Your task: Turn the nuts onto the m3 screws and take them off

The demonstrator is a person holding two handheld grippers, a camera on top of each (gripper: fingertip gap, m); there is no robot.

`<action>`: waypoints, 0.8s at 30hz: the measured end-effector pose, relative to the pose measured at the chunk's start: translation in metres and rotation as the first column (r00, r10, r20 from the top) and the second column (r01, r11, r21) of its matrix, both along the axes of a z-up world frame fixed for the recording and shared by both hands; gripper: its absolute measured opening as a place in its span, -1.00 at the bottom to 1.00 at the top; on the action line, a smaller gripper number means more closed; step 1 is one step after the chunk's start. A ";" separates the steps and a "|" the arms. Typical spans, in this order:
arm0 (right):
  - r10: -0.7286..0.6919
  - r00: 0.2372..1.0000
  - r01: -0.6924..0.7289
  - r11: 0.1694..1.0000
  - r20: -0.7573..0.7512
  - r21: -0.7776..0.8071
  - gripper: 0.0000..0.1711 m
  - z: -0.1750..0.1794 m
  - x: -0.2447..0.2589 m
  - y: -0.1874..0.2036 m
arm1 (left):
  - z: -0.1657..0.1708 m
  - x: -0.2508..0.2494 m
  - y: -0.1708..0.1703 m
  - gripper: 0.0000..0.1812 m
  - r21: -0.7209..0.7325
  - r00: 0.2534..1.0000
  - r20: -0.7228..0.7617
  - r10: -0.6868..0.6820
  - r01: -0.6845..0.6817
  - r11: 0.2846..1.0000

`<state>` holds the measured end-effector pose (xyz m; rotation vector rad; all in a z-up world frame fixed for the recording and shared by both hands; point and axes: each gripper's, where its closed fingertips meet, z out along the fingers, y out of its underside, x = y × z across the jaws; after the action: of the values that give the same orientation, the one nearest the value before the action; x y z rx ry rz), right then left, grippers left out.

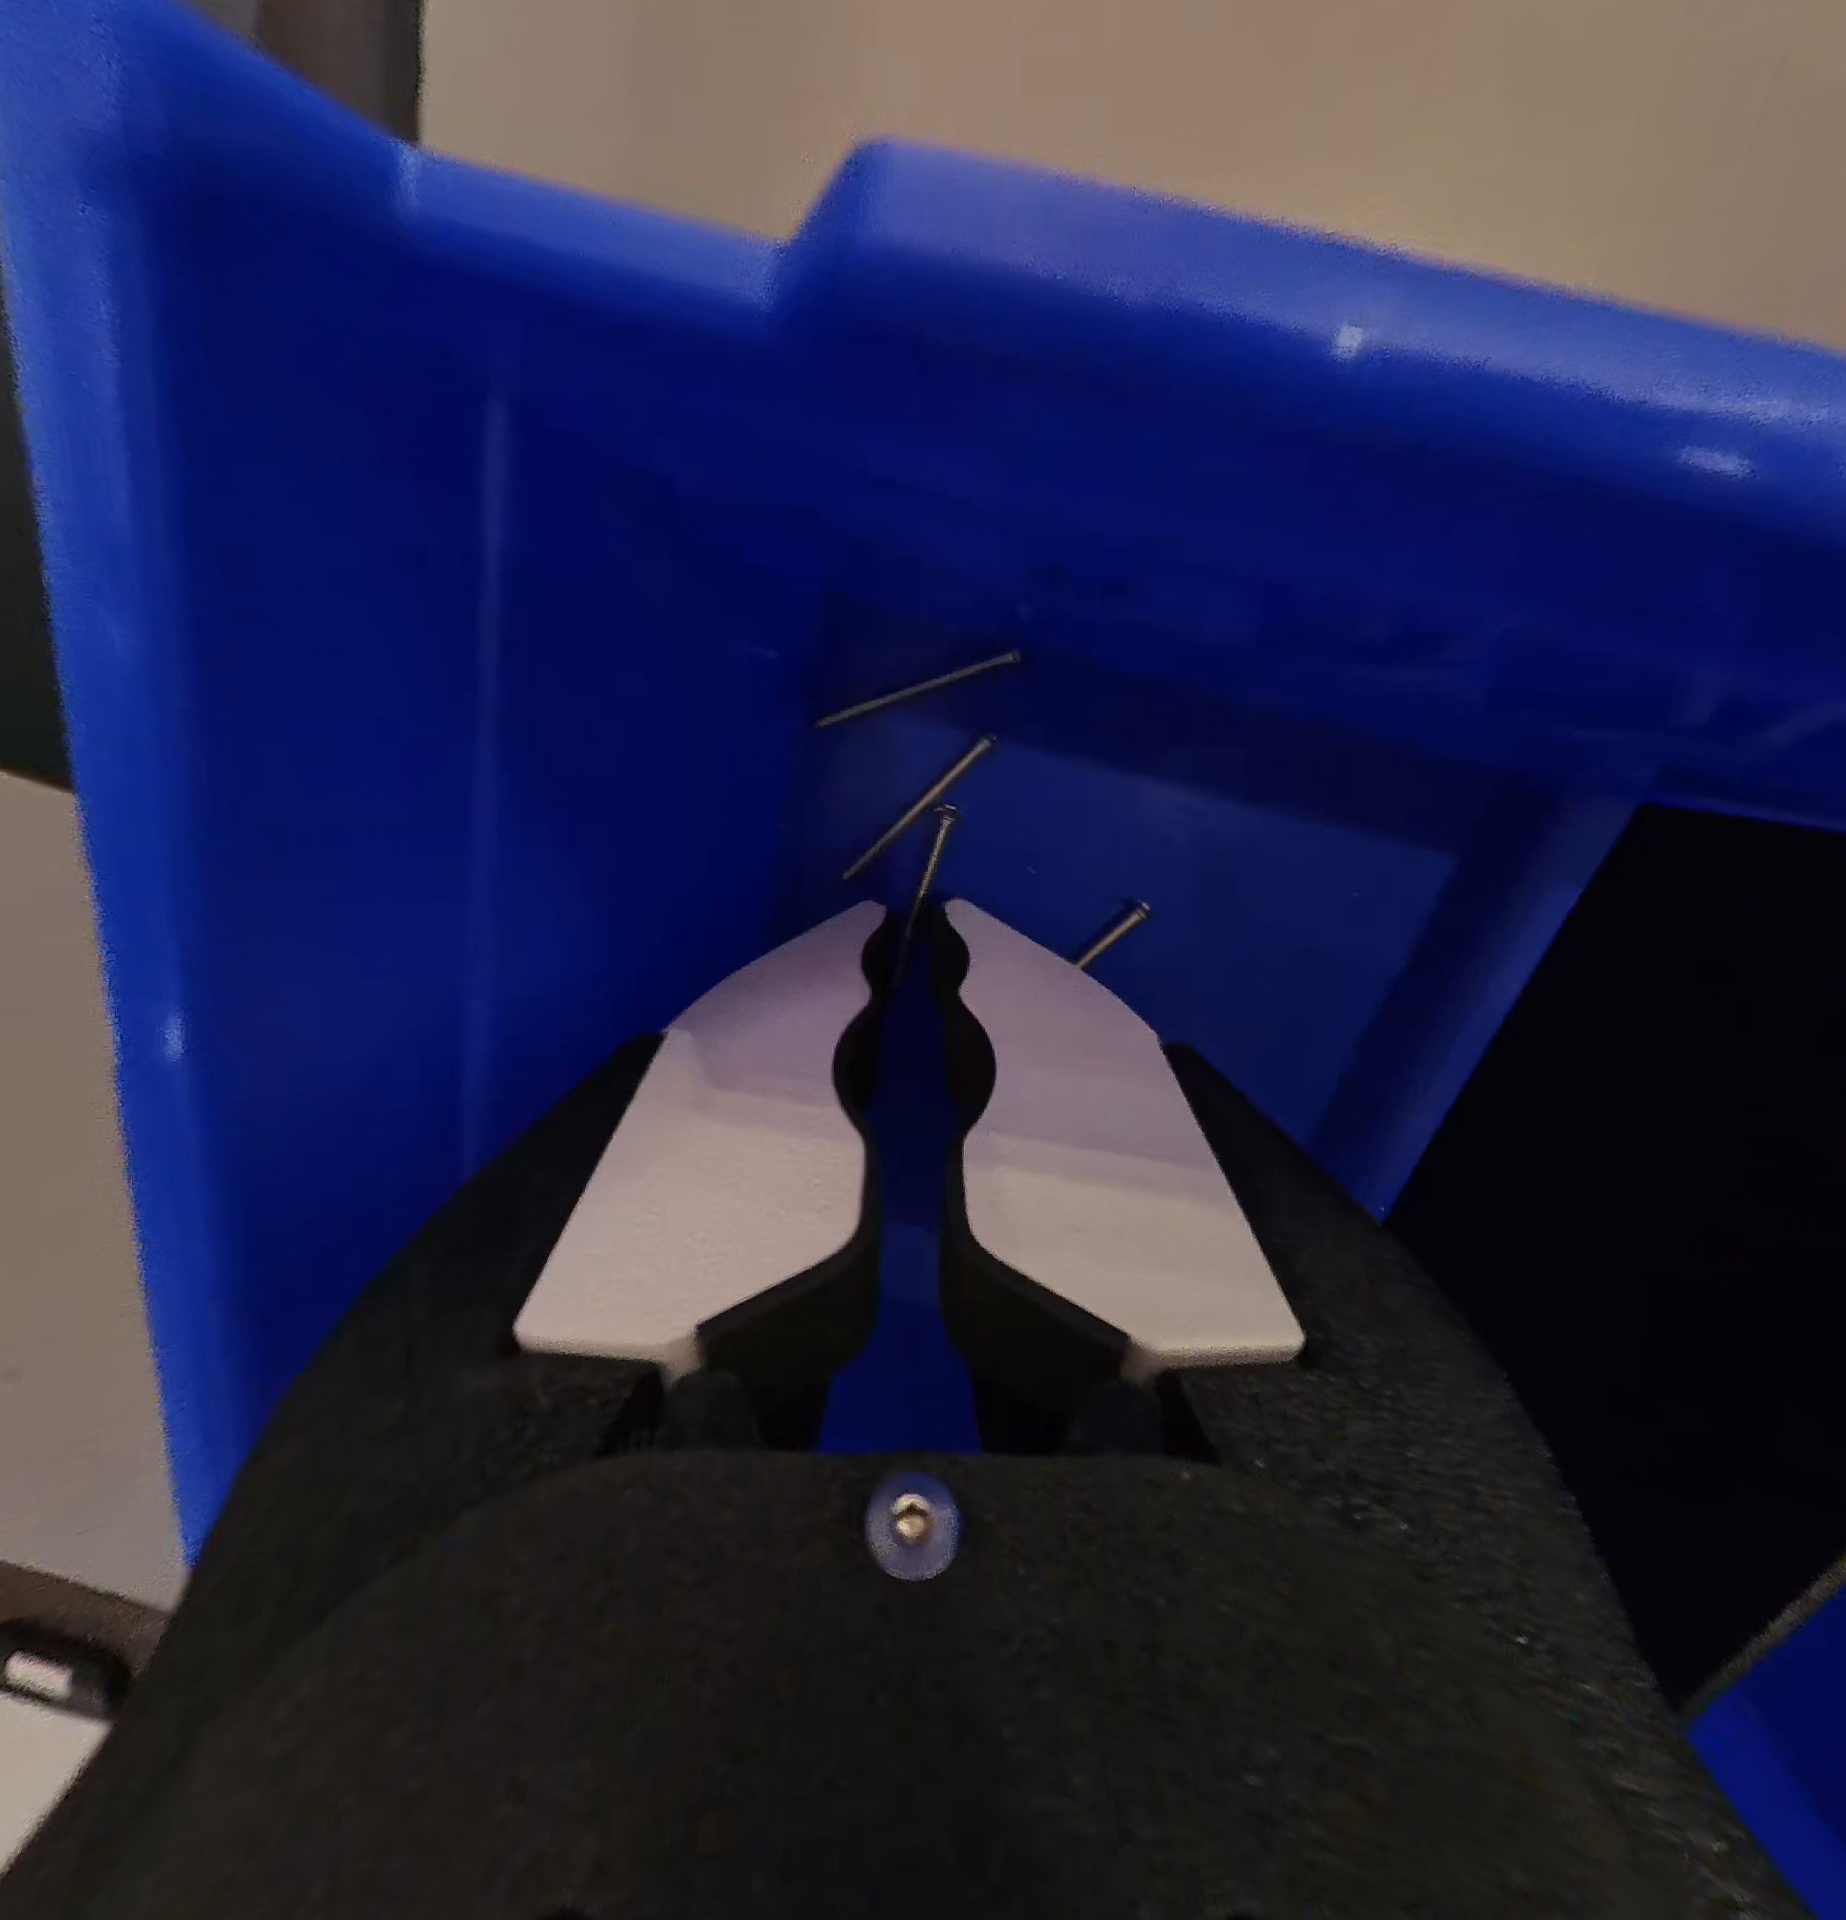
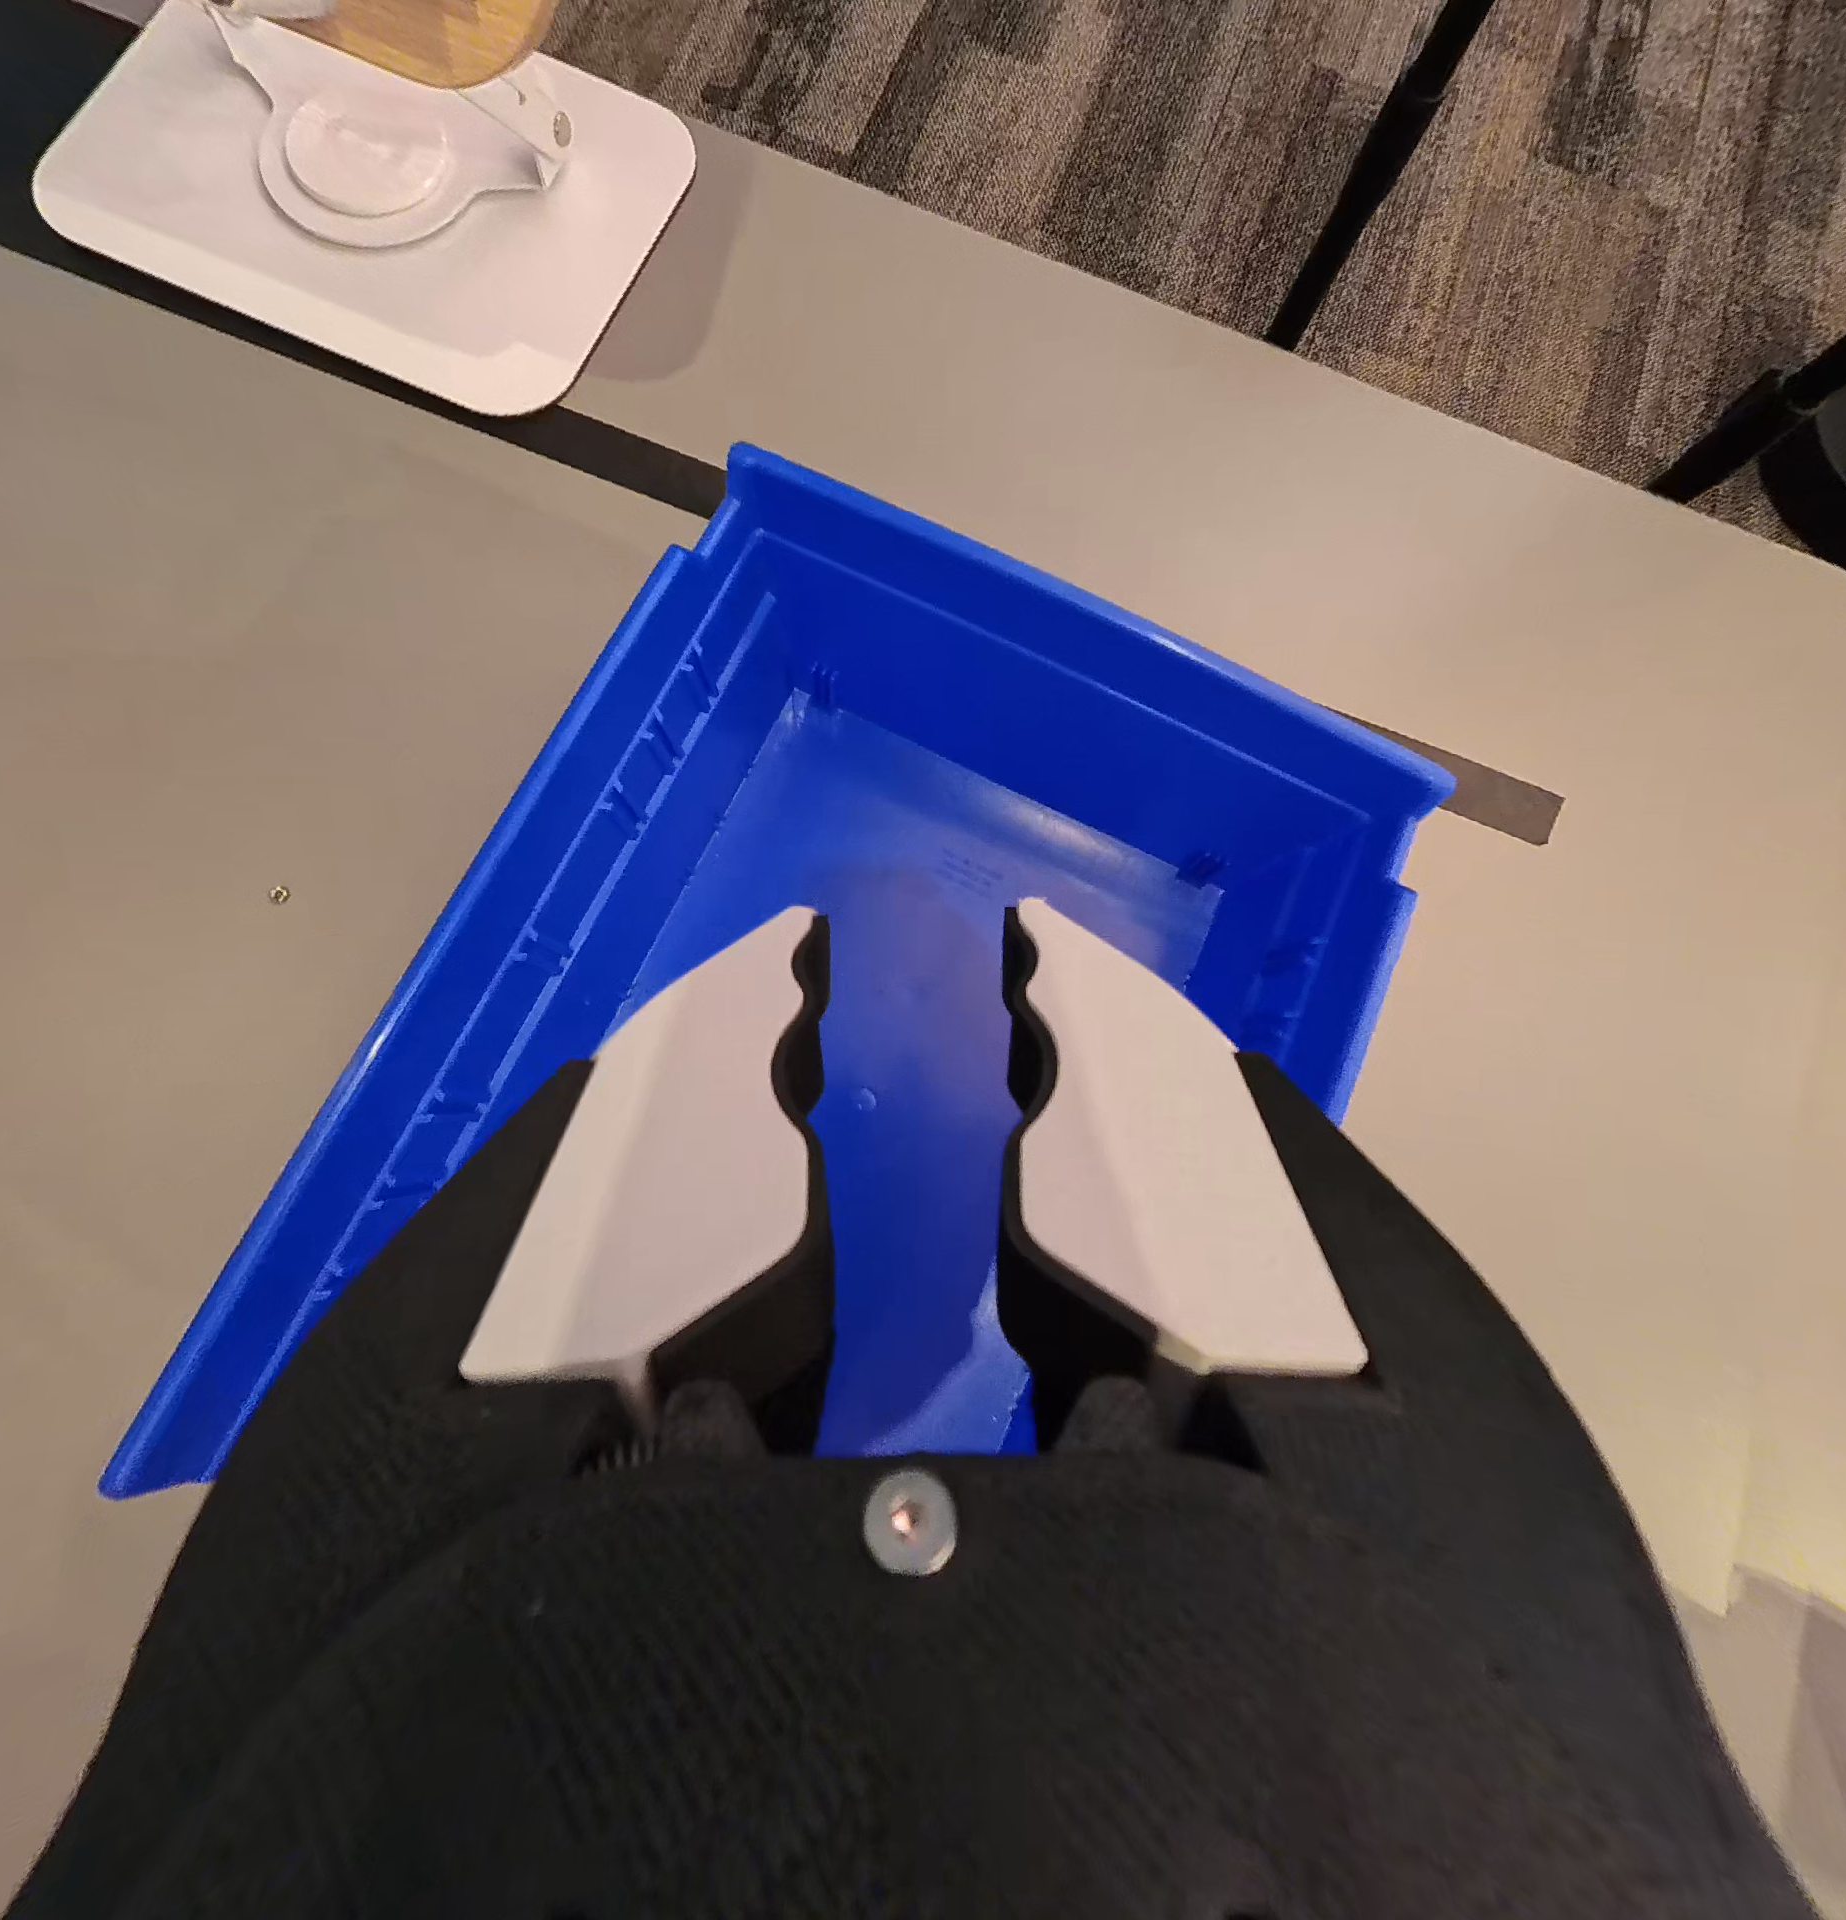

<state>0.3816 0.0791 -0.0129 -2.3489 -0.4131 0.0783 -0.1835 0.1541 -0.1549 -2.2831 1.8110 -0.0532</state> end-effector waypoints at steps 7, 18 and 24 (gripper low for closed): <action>0.006 1.000 -0.006 1.000 0.004 -0.016 -0.61 -0.004 -0.001 0.000 | 0.000 0.001 -0.001 -0.97 -0.022 0.996 0.077 0.045 -0.044 0.999; 0.104 0.993 -0.104 0.995 -0.061 0.012 -0.61 0.004 -0.034 0.001 | 0.101 0.032 -0.021 -0.97 0.211 0.970 0.240 -0.037 -0.015 0.977; 0.434 0.793 -0.427 0.897 -0.428 0.118 -0.63 0.046 -0.157 -0.031 | 0.170 0.131 -0.112 -0.97 0.325 0.887 0.283 -0.364 0.268 0.907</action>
<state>0.2245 0.0479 0.0328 -2.0880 -0.7045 0.8143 -0.0527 0.0423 0.0148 -1.6493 1.8516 -0.2185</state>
